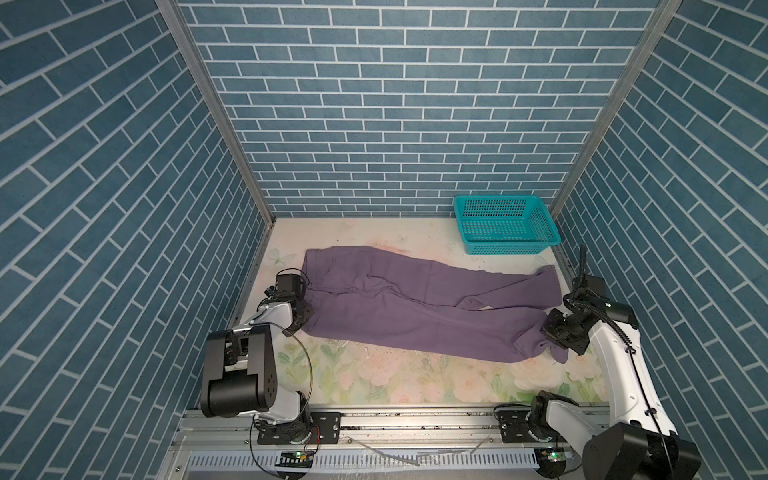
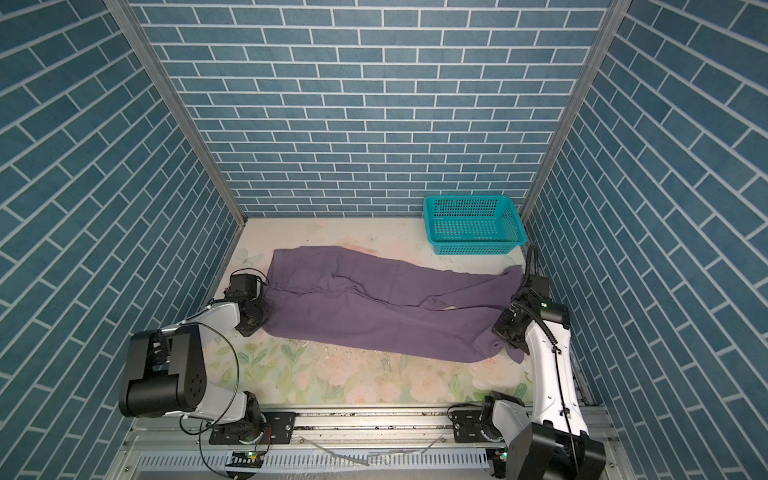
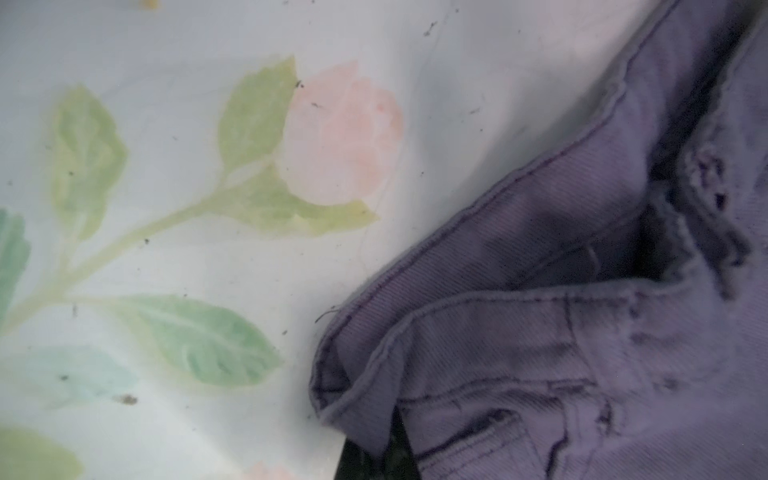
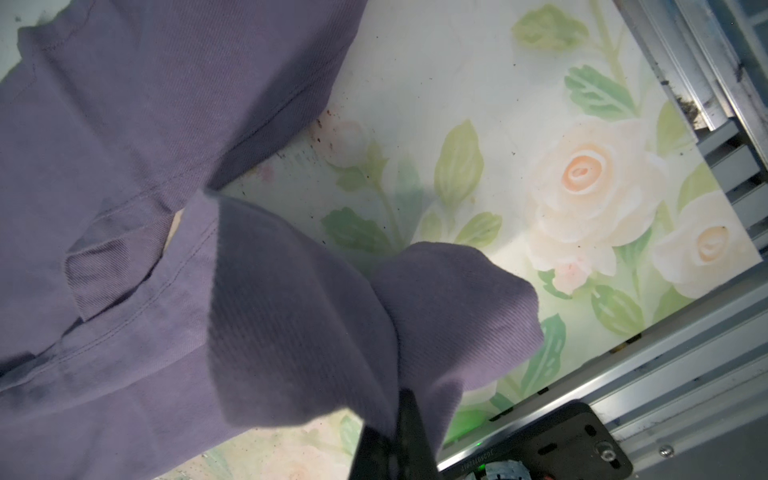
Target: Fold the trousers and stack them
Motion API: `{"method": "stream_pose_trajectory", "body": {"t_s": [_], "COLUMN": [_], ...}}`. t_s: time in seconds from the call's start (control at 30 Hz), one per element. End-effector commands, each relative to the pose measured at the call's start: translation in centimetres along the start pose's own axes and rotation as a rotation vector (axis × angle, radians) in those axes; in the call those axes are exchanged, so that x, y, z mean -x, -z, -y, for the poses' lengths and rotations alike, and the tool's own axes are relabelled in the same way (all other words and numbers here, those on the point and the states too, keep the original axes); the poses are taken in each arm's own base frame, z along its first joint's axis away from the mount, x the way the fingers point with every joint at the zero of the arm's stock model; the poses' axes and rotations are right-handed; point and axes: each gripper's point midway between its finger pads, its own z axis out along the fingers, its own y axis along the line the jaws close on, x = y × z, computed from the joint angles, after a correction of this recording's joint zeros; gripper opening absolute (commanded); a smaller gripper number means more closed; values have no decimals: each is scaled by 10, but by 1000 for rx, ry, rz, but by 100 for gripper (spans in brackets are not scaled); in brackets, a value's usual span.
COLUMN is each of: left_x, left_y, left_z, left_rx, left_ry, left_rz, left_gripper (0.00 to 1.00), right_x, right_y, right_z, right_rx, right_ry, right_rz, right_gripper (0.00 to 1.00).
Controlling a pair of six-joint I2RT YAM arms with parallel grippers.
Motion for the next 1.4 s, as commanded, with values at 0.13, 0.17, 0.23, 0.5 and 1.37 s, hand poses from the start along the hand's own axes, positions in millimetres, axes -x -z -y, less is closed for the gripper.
{"method": "stream_pose_trajectory", "body": {"t_s": [0.13,0.17,0.23,0.5,1.37], "left_x": [36,43,53,45,53], "left_y": [74,88,112,144,108], "left_z": [-10,-15,-27,-63,33], "left_rx": [-95,-107,-121,-15,-152], "left_ry": [138,161,196,214,20], "left_rz": [107,140,203,217,183], "left_gripper": [0,0,0,0,97], "right_x": [4,5,6,-2,64], "right_y": [11,12,13,4,31], "right_z": [0,1,1,-3,-8], "right_rx": [49,47,45,73,99], "right_ry": [-26,-29,-37,-54,-184], "right_rz": [-4,-1,1,-56,265], "right_gripper": [0,0,0,0,38]}}
